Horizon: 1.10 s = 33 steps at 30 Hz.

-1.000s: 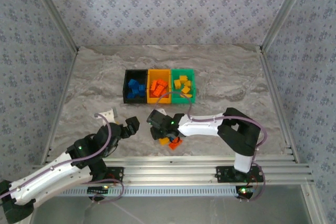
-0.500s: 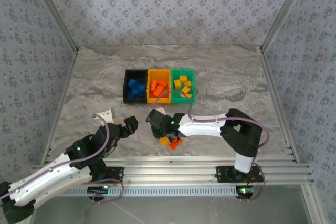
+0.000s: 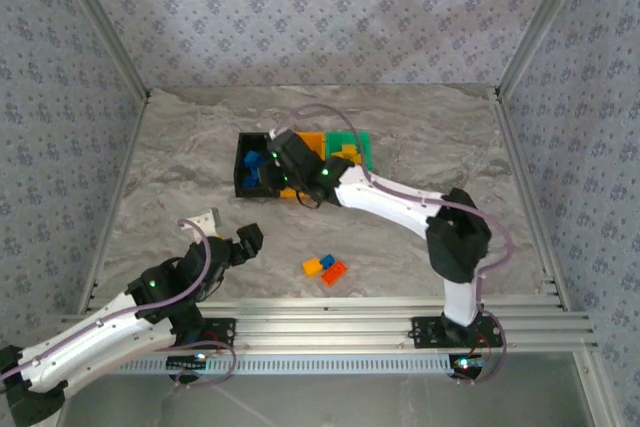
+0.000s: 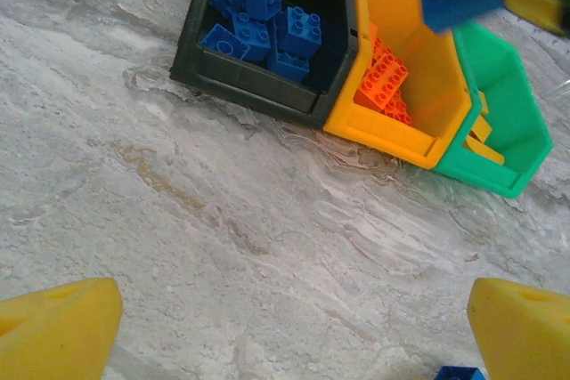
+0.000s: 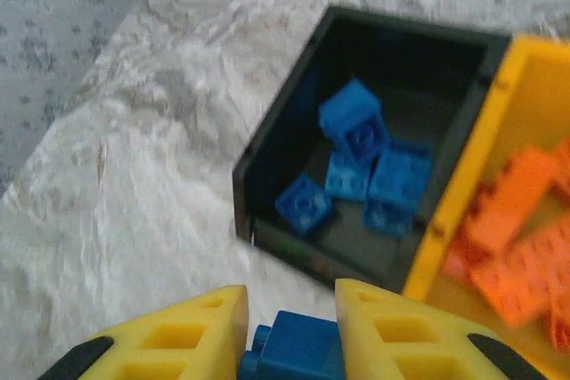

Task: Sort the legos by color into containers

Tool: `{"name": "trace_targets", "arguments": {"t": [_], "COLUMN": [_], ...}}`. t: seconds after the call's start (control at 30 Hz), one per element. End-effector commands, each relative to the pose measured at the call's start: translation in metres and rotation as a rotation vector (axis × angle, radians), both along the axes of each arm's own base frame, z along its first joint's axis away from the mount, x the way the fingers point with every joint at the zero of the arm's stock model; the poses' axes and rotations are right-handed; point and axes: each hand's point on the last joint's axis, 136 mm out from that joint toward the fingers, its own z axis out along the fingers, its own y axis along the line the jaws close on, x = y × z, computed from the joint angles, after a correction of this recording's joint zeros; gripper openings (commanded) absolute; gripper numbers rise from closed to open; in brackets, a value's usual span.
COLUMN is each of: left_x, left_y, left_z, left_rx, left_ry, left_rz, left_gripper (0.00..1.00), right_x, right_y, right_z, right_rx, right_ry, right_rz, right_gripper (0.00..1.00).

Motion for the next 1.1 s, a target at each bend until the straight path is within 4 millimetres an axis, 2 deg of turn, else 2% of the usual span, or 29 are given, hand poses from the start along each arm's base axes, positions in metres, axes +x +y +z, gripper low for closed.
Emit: {"name": "trace_targets", "arguments": {"t": [0.0,0.13,0.17,0.2,0.27,0.3,0.43,0.53,0.63,0.7,0.8,0.97,1.07], "left_x": [-0.002,-0.002,-0.003,-0.003,-0.003,-0.003,-0.002,-0.001,-0.001,-0.003,-0.009,-0.03,-0.043], "left_y": [-0.004,-0.006,-0.006,-0.006,-0.008,-0.009,-0.016,-0.026,-0.042,-0.06,-0.09,-0.135,-0.151], "left_z": [-0.002,0.001,0.001,0.002,0.002,0.002,0.003,0.005,0.005,0.004,-0.006,-0.039,-0.054], "left_rx": [-0.012,-0.007,-0.002,0.0,0.006,0.008,0.027,0.052,0.08,0.098,0.143,0.219,0.278], "left_ry": [0.016,0.017,0.019,0.019,0.022,0.022,0.022,0.025,0.037,0.045,0.09,0.213,0.237], "left_rz": [-0.013,-0.026,-0.03,-0.033,-0.041,-0.048,-0.083,-0.127,-0.201,-0.299,-0.46,-0.731,-0.837], "left_gripper": [0.99,0.99,1.0,1.0,0.99,0.99,0.99,0.99,0.99,1.0,0.99,0.99,0.98], "right_x": [0.022,0.05,0.056,0.061,0.068,0.068,0.06,0.048,0.03,0.017,-0.006,-0.047,-0.066], "right_y": [0.012,0.025,0.027,0.027,0.026,0.025,0.015,-0.007,-0.037,-0.063,-0.1,-0.156,-0.183], "right_z": [-0.025,-0.033,-0.029,-0.025,-0.011,-0.003,0.036,0.06,0.065,0.063,0.042,-0.004,-0.019], "right_rx": [-0.054,-0.027,-0.01,0.004,0.04,0.053,0.09,0.114,0.118,0.143,0.15,0.096,0.081], "right_ry": [0.037,0.063,0.059,0.051,0.032,0.022,-0.03,-0.058,-0.051,-0.028,0.02,0.093,0.113], "right_rz": [0.055,0.053,0.05,0.044,0.036,0.032,0.026,-0.006,-0.04,-0.078,-0.129,-0.191,-0.225], "right_gripper": [0.32,0.35,0.38,0.43,0.59,0.63,0.68,0.7,0.7,0.7,0.71,0.72,0.72]}}
